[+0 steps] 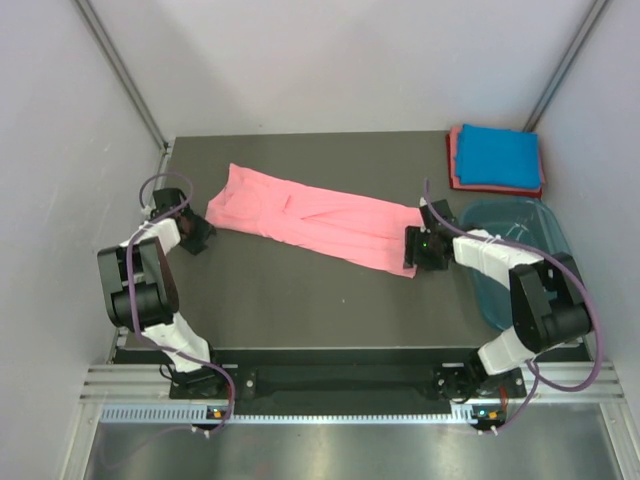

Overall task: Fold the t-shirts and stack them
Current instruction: Fold the tshirt

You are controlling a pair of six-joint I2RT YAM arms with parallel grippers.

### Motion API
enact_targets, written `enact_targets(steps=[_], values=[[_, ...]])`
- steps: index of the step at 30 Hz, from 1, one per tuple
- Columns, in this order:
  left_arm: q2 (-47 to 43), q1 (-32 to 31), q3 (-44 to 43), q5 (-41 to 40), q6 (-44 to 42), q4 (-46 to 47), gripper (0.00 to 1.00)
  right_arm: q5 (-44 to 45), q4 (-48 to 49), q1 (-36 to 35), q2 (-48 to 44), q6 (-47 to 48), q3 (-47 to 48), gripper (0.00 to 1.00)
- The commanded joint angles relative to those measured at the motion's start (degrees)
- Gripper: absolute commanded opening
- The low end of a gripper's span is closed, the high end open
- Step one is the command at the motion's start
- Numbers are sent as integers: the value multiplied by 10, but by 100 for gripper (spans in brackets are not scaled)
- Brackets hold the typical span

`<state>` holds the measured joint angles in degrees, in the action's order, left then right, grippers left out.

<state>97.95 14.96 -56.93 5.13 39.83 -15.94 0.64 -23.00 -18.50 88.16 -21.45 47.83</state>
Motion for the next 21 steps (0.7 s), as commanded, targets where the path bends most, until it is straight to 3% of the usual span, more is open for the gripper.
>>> enact_targets(steps=[1, 8, 12, 16, 21], values=[[-12, 1, 20, 6, 31, 106, 52, 22, 31, -10, -30, -18, -18, 61], [-21, 1, 44, 26, 49, 156, 54, 29, 60, -16, -41, -40, -51, 61], [-60, 1, 51, 26, 52, 171, 57, 25, 60, -22, -36, -47, -49, 52], [-32, 1, 24, 22, 49, 134, 58, 24, 60, -27, -40, -54, -50, 43], [-10, 1, 40, 33, 57, 185, 58, 24, 60, -38, -44, -65, -52, 38]])
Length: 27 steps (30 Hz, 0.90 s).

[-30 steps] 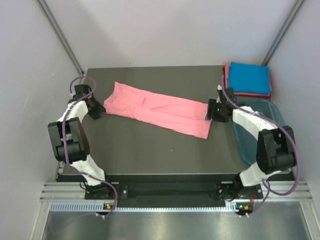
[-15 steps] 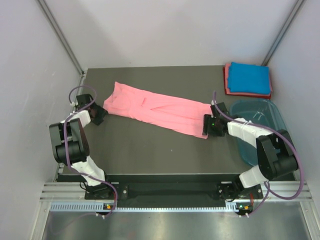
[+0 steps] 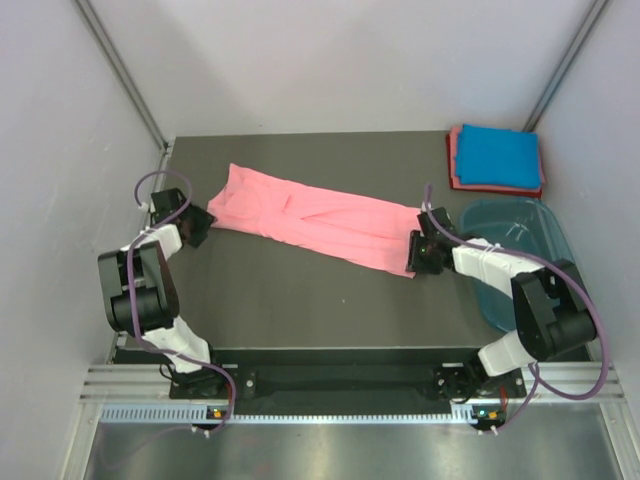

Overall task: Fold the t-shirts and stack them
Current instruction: Fold the tshirt

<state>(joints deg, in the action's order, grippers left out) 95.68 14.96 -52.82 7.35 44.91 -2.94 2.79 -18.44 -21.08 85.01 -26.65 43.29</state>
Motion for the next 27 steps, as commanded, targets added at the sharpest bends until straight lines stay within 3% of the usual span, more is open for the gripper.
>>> enact_targets(steps=[1, 5, 6, 9, 11, 19, 27], values=[[20, 2, -4, 9, 6, 51, 58, 3, 14, -13, -13, -15, -7, 37], [69, 2, -53, -3, 2, 32, 55, 7, 13, -15, -15, -19, -13, 30], [74, 4, -59, -5, 2, 17, 52, 9, 12, -15, -20, -20, -14, 19], [92, 9, -84, -9, 3, 24, 20, 13, 10, -17, -29, -33, -20, 0], [111, 10, -112, -9, 5, 25, 0, 13, 15, -16, -38, -67, -29, 0], [223, 13, -223, 39, 19, 88, 0, 8, 99, -68, -71, -282, -102, 0], [354, 13, -368, 131, 12, 101, 0, 133, 55, -271, -12, -538, -63, 0]])
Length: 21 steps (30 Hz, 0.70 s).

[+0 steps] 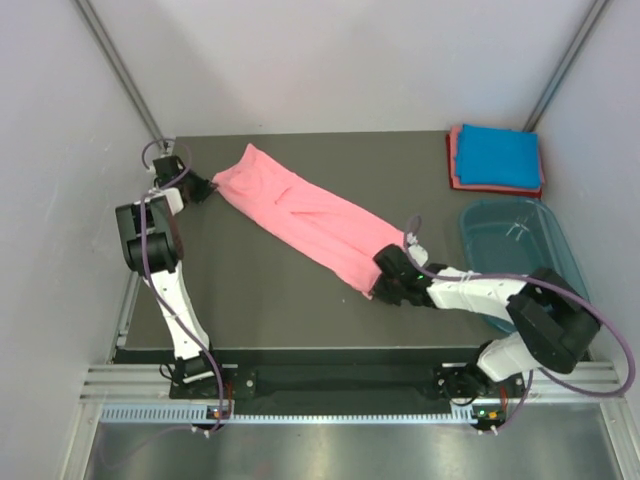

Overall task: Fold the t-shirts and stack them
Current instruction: Fold the tshirt

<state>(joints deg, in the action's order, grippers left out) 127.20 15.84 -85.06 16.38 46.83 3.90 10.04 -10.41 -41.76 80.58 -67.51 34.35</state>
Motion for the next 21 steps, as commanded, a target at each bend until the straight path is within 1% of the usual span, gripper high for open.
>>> enact_targets(steps=[1, 2, 4, 5, 7, 8, 10, 11, 12, 13, 14, 15, 16, 17, 18, 19, 20, 21], values=[[59, 5, -79, 45, -10, 17, 0, 69, -35, -83, 45, -163, 52, 0], [67, 6, -94, 47, -19, 9, 0, 76, -52, -118, 69, -183, 67, 0], [86, 6, -127, 52, -28, 1, 0, 100, -108, -151, 91, -236, 113, 5], [90, 7, -136, 55, -36, -4, 0, 105, -126, -176, 109, -249, 129, 14], [99, 7, -166, 64, -43, -7, 0, 124, -179, -197, 124, -266, 180, 25], [111, 8, -179, 72, -48, -13, 0, 131, -191, -210, 135, -262, 197, 34], [126, 10, -221, 104, -49, -36, 1, 139, -212, -217, 142, -234, 234, 38], [124, 12, -226, 113, -50, -56, 14, 139, -217, -217, 141, -222, 240, 40], [119, 13, -226, 116, -53, -70, 22, 139, -218, -216, 138, -210, 246, 41], [98, 13, -218, 114, -57, -78, 28, 139, -218, -216, 131, -179, 246, 42], [85, 14, -214, 88, -72, -94, 37, 140, -217, -209, 114, -161, 245, 43], [73, 14, -210, 69, -80, -144, 41, 134, -210, -203, 102, -138, 237, 45], [52, 17, -209, 53, -91, -166, 42, 124, -197, -183, 77, -74, 232, 45], [42, 19, -208, 27, -91, -196, 43, 111, -181, -170, 64, -40, 226, 46], [32, 20, -201, 13, -91, -222, 44, 74, -164, -156, 53, 0, 214, 47], [9, 20, -194, -2, -92, -277, 45, 53, -156, -139, 43, 72, 209, 47], [-6, 21, -181, -14, -84, -296, 45, 8, -139, -100, 28, 113, 203, 48], [-25, 21, -131, -13, -82, -299, 45, -13, -138, -77, 24, 157, 199, 48]])
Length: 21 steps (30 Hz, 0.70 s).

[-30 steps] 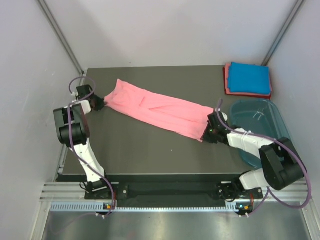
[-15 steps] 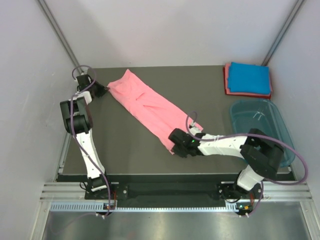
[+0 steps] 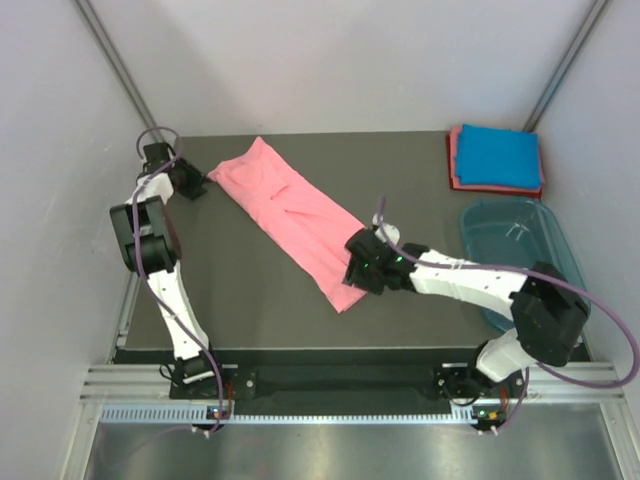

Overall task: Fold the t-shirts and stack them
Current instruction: Fold the tshirt

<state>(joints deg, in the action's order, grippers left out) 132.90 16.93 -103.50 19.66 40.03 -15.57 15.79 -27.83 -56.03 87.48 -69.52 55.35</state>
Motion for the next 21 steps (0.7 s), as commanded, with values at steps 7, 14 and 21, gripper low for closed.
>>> enact_targets(steps=[7, 14, 21], values=[[-301, -50, 320, 6, -9, -29, 46, -189, -4, 287, 12, 479, 39, 59], [-441, -201, 494, 19, 2, -1, 47, -295, -20, 387, 123, 574, 85, 54], [-562, -331, 642, -12, 130, 90, 49, -335, -25, 403, 161, 617, 93, 50]])
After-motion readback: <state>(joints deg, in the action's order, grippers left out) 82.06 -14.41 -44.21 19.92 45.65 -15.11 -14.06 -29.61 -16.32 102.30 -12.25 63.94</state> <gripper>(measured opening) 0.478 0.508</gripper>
